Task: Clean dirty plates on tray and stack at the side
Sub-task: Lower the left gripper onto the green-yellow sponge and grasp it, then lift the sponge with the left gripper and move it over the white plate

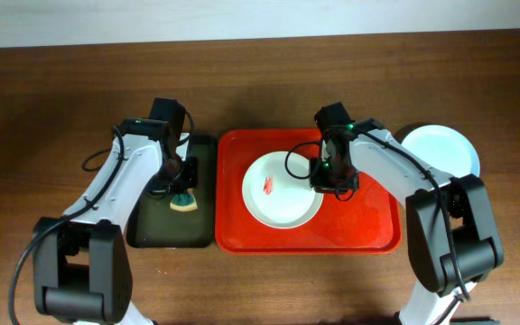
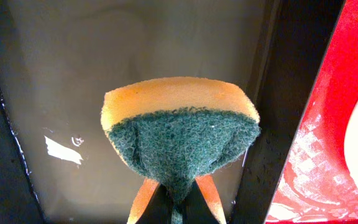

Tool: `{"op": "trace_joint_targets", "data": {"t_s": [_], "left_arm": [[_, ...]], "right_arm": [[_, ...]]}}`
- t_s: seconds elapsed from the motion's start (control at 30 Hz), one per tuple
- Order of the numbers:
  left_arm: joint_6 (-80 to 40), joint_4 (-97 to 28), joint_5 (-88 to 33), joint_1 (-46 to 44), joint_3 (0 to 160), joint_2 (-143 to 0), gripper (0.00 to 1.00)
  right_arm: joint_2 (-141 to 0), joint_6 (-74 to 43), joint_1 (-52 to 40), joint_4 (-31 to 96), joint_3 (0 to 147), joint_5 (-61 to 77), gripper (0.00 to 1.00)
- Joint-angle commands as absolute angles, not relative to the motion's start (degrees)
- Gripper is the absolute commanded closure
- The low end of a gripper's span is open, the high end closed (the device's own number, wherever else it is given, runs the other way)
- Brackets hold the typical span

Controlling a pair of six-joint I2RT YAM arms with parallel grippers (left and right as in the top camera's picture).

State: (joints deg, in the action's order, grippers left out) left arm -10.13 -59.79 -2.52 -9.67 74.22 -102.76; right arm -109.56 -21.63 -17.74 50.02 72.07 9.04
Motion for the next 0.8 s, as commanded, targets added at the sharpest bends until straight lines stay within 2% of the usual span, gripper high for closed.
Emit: {"op": "trace_joint_targets", "data": {"t_s": [0.0,0.07,0.2,0.43,0.57,0.6,0.63,0.77], "left_arm": [[-10.61,-59.68,-2.09,-9.8,73.95,-102.19,1.0],[-10.61,-59.68,-2.09,-9.8,73.95,-102.19,1.0],[-10.61,-59.24,-2.09,-9.8,73.95,-102.19,1.0],[-8.4,-58.54,-2.09,-9.8,73.95,-102.19,1.0],[-8.45,-58.41,-2.17,-9.8,74.15,-102.19,1.0],[-8.45,-58.87,-2.17,-9.8,74.59,-102.19,1.0],[-8.45,-59.13,-2.17,-9.8,74.94,-102.19,1.0],[-8.86,-59.11,-2.13,-9.8,75.16,-102.19,1.0]], "right_arm": [[-109.12,-21.52,-18.0,48.97,70.63,8.29,0.79],[-109.12,-21.52,-17.96,48.99,70.61,8.32,0.88],[-109.12,-21.52,-18.04,49.01,70.61,10.61,0.96],[-109.12,-21.5,-18.06,49.23,70.61,12.53,0.96],[-109.12,-21.5,-18.04,49.87,70.61,18.39,0.95],[-109.12,-21.5,-18.04,50.06,70.61,17.96,0.79],[-109.12,-21.5,-17.98,49.67,70.61,16.4,0.72],[-109.12,-21.58,-18.06,46.83,70.35,13.28,0.8]]}}
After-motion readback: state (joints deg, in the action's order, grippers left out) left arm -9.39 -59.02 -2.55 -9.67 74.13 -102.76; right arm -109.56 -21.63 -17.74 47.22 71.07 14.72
